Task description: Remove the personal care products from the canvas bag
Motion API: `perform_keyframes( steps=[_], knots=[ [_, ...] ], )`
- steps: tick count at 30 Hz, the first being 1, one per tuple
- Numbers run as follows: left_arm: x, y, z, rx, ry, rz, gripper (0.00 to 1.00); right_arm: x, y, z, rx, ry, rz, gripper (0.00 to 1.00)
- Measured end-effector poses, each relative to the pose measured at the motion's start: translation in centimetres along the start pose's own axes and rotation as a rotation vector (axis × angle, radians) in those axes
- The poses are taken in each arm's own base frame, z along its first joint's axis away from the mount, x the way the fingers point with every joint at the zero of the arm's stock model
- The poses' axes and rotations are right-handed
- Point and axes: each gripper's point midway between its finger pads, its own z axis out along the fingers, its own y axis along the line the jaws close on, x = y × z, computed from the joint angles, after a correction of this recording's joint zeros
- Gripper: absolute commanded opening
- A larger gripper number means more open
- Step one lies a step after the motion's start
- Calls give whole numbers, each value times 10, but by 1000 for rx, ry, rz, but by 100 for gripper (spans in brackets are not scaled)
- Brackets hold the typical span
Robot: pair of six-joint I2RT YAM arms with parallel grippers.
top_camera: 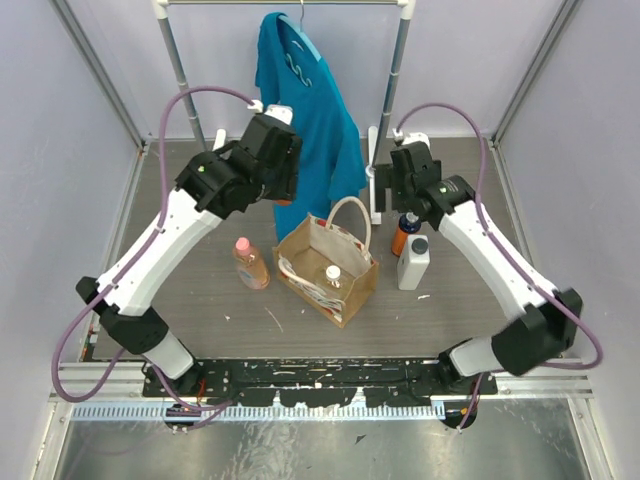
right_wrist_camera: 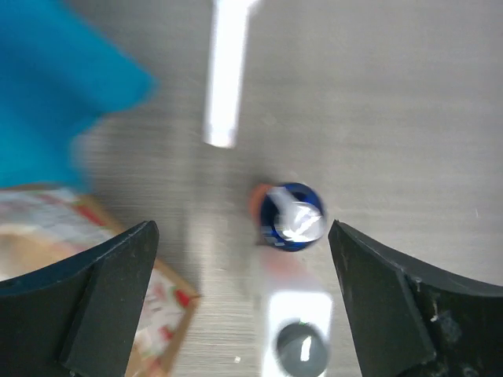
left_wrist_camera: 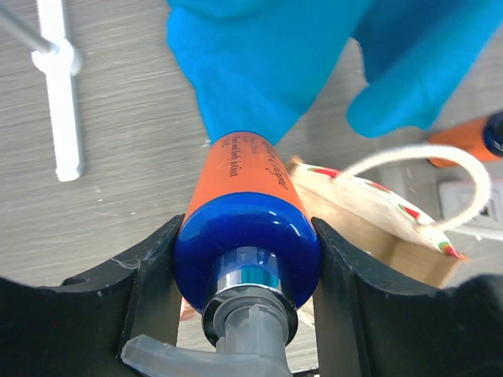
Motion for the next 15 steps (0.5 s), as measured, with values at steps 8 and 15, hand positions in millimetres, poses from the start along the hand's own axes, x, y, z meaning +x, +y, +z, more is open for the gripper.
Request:
perform_keyframes(
  steps=[8, 15],
  knots=[
    [18, 87, 28, -233, 79, -85, 19, -45, 110, -160, -417, -310, -112, 87],
    [99, 119, 77, -295, 309, -134, 19, 37, 144, -117, -436, -73, -226, 87]
  ],
)
